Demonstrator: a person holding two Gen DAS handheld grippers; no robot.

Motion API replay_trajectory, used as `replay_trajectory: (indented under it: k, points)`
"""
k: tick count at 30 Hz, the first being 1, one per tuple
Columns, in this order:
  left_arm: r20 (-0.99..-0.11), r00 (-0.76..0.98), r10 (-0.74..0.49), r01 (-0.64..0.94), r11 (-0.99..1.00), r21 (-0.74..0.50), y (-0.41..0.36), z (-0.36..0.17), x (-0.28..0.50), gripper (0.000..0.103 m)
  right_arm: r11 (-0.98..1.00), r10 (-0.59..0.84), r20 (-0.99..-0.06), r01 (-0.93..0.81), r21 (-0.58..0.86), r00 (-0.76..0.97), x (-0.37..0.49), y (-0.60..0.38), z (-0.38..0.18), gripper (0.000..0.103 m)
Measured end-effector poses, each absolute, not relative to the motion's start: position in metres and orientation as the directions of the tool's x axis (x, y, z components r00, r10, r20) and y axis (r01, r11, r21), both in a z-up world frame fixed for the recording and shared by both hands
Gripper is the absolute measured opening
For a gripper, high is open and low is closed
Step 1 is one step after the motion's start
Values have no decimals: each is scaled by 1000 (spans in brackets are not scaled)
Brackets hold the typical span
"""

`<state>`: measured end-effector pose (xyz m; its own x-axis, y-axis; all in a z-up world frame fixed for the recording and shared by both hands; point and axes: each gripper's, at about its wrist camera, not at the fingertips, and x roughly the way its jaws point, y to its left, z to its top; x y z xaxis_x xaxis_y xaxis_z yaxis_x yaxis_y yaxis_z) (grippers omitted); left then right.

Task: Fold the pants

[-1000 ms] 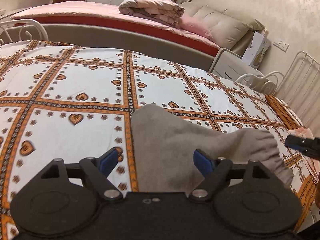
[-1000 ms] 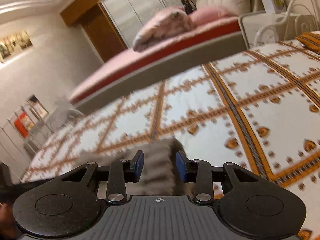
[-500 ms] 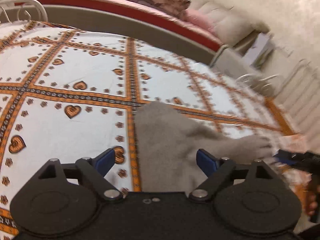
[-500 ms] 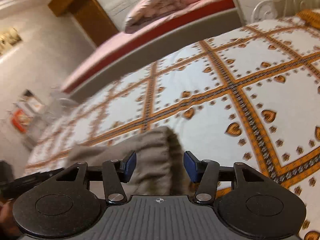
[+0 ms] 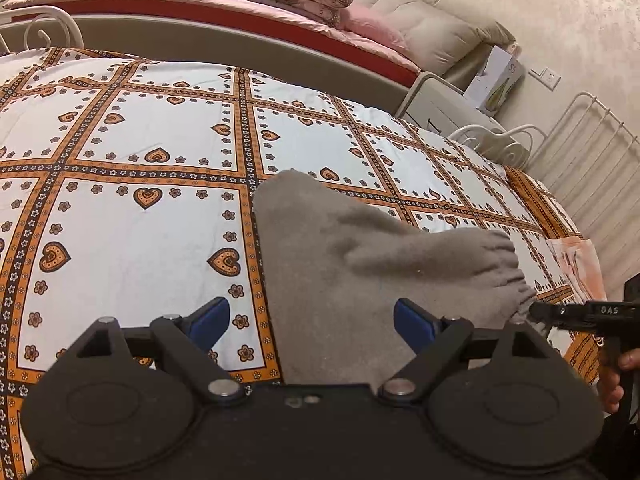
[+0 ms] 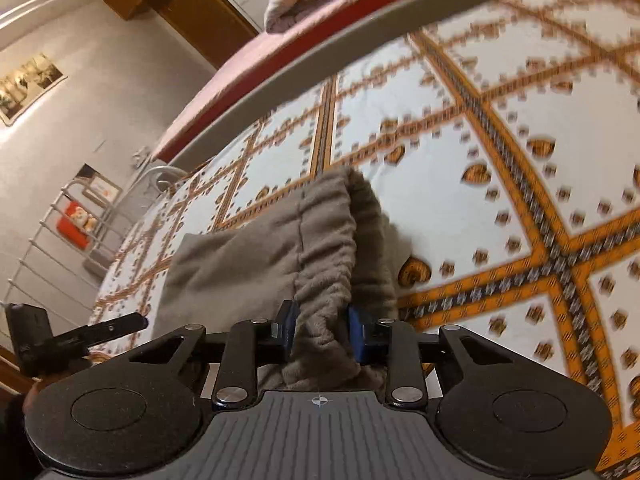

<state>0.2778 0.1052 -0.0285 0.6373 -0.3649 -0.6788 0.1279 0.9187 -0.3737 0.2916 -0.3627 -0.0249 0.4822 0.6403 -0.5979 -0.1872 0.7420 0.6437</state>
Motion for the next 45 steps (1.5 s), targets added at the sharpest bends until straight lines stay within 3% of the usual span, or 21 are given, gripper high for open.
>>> replay_trajectory:
  k: [2,3,4,6,7,9,10,12,18,21,23,26,31,33,35,36,39,43,45]
  points:
    - [-679,641,-358,124,921,-369,106,-27,277,83,732,651,-603,-169,660,461,293,-364,-33,30]
    - [-679,642,-356,121,921,-369,107,-26,277,83,719,661,-594,-160,676,458,293,-366,-34,24]
    - [-679,643,-353,116,922,-369,108,-26,276,83,686,689,-558,-166,709,463,292,-369,-31,17]
    - [-678,649,-346,107,923,-370,111,-24,275,83,587,758,-443,-206,783,478,288,-378,-23,15]
    - [-677,650,-345,105,923,-370,113,-24,275,83,594,751,-445,-204,778,488,287,-381,-24,15]
    - [-679,652,-337,98,925,-366,115,-23,274,83,697,665,-584,-105,709,466,295,-385,-46,15]
    - [-680,651,-337,95,925,-368,117,-23,274,83,677,672,-596,-37,735,440,300,-393,-62,15]
    - [-679,653,-335,88,924,-372,120,-22,273,83,594,719,-527,-7,804,452,301,-406,-65,15]
    - [-686,648,-330,89,928,-363,121,-23,270,85,558,756,-461,-90,825,464,290,-407,-51,15]
    - [-693,643,-327,93,931,-353,120,-24,270,85,645,716,-560,-89,759,416,296,-395,-59,16]
    - [-697,641,-322,89,933,-349,119,-24,270,85,559,758,-502,-20,829,416,297,-404,-70,16]
    - [-700,637,-323,96,934,-344,117,-25,271,85,559,770,-479,-82,825,422,295,-403,-59,15]
    - [-708,634,-311,111,943,-315,113,-25,269,86,423,829,-317,-146,894,461,286,-415,-44,12]
    - [-711,633,-306,112,945,-308,113,-25,269,86,494,799,-392,-126,861,456,288,-416,-45,12]
    - [-712,633,-305,111,945,-306,114,-25,269,86,715,662,-611,-122,688,434,290,-404,-52,24]
    - [-712,632,-305,111,945,-307,114,-26,269,86,723,645,-620,-94,685,447,288,-405,-56,36]
    - [-709,634,-310,116,944,-309,113,-25,269,86,593,710,-502,-35,804,495,285,-426,-54,36]
    - [-716,628,-305,122,947,-296,111,-26,269,86,556,728,-447,-66,829,520,280,-430,-44,36]
    - [-715,628,-307,123,946,-299,111,-26,270,86,558,756,-466,-79,826,460,281,-419,-48,37]
